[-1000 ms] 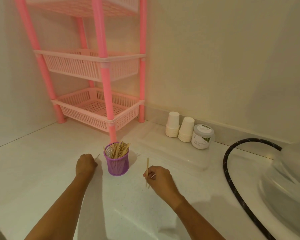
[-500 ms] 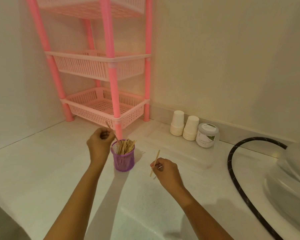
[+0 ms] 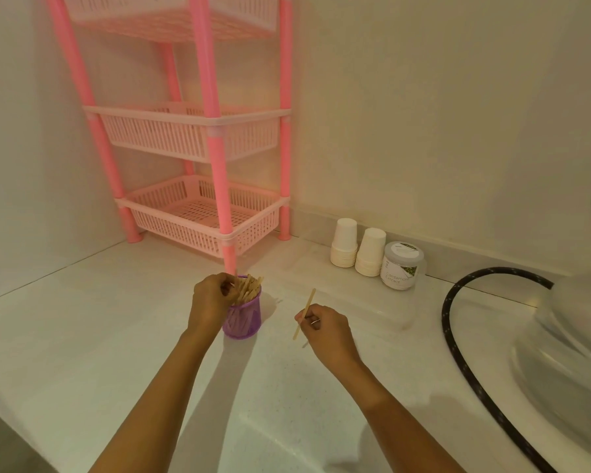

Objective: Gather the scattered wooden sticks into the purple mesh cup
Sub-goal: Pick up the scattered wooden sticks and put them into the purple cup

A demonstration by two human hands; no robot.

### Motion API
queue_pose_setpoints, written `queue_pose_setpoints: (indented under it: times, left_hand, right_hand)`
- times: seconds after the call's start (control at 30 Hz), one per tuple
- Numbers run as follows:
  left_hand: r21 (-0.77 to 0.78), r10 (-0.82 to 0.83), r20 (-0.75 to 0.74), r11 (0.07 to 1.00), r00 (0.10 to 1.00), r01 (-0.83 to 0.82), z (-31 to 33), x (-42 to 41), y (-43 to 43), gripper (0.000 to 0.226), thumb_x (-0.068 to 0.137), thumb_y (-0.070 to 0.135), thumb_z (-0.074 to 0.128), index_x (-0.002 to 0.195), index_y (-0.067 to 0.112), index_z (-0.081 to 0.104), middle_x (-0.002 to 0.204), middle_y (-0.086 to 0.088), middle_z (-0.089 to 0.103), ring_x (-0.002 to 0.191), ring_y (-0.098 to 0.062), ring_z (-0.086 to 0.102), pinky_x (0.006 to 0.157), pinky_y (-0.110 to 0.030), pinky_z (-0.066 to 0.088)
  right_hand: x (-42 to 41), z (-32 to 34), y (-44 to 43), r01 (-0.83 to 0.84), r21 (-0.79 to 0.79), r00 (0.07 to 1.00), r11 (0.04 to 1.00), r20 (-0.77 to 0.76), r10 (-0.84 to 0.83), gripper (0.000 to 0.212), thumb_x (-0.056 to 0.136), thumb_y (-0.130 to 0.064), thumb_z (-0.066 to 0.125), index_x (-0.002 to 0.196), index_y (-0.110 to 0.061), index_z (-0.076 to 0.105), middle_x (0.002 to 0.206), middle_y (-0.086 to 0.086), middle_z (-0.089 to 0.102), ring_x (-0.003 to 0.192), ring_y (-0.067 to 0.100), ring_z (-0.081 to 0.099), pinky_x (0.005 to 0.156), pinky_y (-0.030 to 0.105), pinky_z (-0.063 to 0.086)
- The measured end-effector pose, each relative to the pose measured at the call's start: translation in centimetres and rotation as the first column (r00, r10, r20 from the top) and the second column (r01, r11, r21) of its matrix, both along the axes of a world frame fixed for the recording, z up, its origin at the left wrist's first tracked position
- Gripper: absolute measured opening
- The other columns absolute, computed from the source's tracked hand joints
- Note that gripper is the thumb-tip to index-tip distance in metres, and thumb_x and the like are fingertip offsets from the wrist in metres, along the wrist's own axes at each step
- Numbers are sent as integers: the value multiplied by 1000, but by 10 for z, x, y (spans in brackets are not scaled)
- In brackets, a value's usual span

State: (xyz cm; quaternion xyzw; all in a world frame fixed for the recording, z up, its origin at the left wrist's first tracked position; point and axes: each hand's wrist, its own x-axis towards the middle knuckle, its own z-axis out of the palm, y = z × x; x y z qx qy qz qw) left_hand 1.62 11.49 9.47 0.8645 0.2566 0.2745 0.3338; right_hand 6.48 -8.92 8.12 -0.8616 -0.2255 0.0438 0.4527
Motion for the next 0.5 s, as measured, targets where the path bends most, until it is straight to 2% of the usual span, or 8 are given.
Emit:
queue_pose_setpoints:
  times: [0.1, 0.17, 0.23, 0.3, 0.33, 0.4, 0.5]
  left_hand:
    - [71, 6, -68, 997, 998, -1, 7, -1, -3, 32, 88, -1, 54, 119, 4, 64, 115, -17, 65, 98, -28, 61, 87, -33, 48]
    - [135, 29, 12, 990, 1000, -31, 14, -4, -9, 36, 89, -4, 52, 122, 5, 62, 121, -15, 62, 104, -27, 60, 90, -33, 48]
    - [119, -14, 168, 993, 986, -6, 24, -8, -22, 30, 90, 4, 56, 118, 9, 65, 115, -6, 65, 95, -16, 62, 84, -19, 49]
    - [49, -163, 188, 986, 968, 157, 34, -11, -38, 26, 89, 20, 62, 114, 19, 68, 104, 10, 65, 82, 4, 61, 72, 0, 43]
    - [14, -257, 158, 966, 954, 258, 37, -11, -46, 26, 88, 26, 64, 113, 23, 68, 99, 16, 65, 80, 10, 61, 67, 3, 43]
    - [-23, -364, 131, 929, 922, 370, 37, -8, -59, 24, 85, 27, 67, 108, 22, 71, 95, 17, 66, 79, 15, 61, 68, 5, 43]
    - [-65, -345, 180, 930, 921, 362, 34, -5, -67, 18, 82, 12, 70, 100, 11, 75, 91, 11, 69, 74, 15, 62, 68, 6, 42]
  right_hand:
    - [-1, 5, 1, 5, -5, 1000, 1000, 26, -5, 22, 96, -17, 52, 111, -14, 68, 113, 4, 66, 91, 13, 62, 78, 18, 48]
    - [0, 9, 1, 3, -7, 998, 1000, 60, -2, 23, 97, -18, 51, 112, -14, 68, 114, 4, 66, 97, 16, 63, 84, 21, 49]
    - [-1, 14, 3, -14, -29, 994, 999, 112, 17, 24, 96, -20, 52, 113, -13, 68, 112, 4, 67, 96, 17, 63, 80, 20, 47]
    - [-2, 19, 7, -38, -93, 986, 995, 161, 53, 26, 97, -23, 51, 112, -11, 69, 101, 6, 65, 86, 17, 60, 70, 19, 39]
    - [-3, 21, 9, -49, -126, 982, 991, 175, 71, 26, 97, -24, 51, 111, -10, 68, 98, 6, 63, 82, 16, 58, 69, 19, 36]
    - [-4, 23, 15, -63, -155, 980, 986, 176, 91, 26, 97, -22, 50, 112, -10, 67, 103, 8, 64, 87, 18, 59, 72, 18, 37]
    - [-6, 25, 20, -71, -146, 977, 987, 188, 98, 26, 97, -21, 50, 114, -11, 67, 110, 7, 66, 96, 19, 62, 75, 18, 39]
